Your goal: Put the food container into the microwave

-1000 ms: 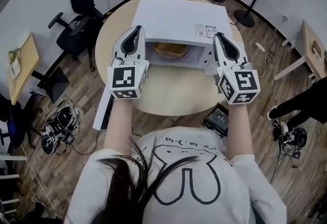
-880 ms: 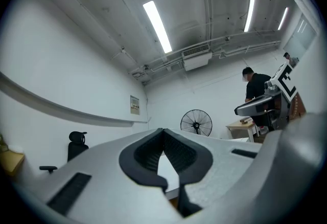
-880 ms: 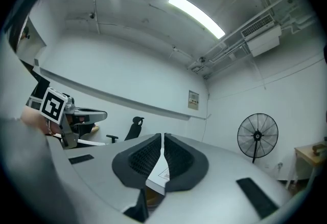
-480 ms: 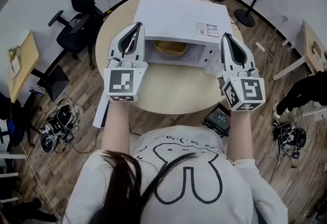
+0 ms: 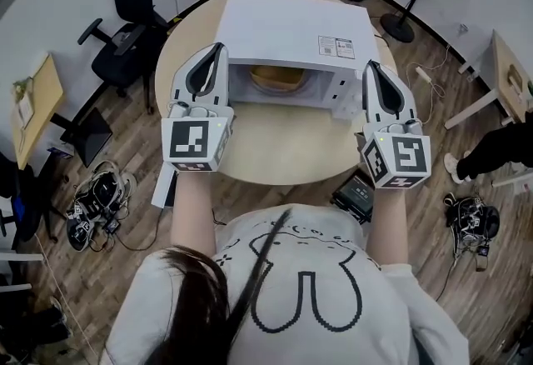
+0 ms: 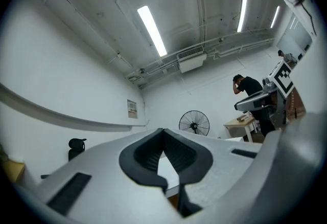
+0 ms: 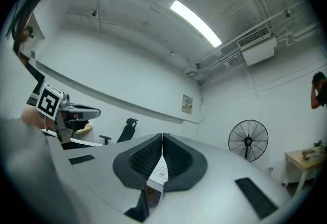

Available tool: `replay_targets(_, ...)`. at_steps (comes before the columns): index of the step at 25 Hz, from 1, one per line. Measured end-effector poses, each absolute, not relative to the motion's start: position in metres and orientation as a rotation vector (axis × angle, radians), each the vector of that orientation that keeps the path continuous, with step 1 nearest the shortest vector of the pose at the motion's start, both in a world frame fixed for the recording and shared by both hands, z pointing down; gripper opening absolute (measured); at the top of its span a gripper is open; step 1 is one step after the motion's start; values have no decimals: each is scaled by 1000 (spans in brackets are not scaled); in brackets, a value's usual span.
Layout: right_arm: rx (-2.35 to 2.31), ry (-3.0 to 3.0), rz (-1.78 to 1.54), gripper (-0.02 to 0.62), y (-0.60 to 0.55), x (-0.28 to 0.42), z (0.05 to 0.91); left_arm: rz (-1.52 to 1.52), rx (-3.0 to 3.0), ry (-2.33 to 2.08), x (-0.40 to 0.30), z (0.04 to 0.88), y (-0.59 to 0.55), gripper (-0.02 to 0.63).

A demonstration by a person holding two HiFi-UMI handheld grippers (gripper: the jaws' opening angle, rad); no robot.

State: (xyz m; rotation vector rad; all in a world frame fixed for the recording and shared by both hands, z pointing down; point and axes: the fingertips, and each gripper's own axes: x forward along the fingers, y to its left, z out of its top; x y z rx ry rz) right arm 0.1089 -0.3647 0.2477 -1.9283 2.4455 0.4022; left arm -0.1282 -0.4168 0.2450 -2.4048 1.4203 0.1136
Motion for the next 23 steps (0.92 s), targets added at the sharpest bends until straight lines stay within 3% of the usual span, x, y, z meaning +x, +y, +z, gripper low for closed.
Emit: replay_targets(23,-1920,2450,440,29,-368,97,247,96,-2399,1399,-128,243,-419,8)
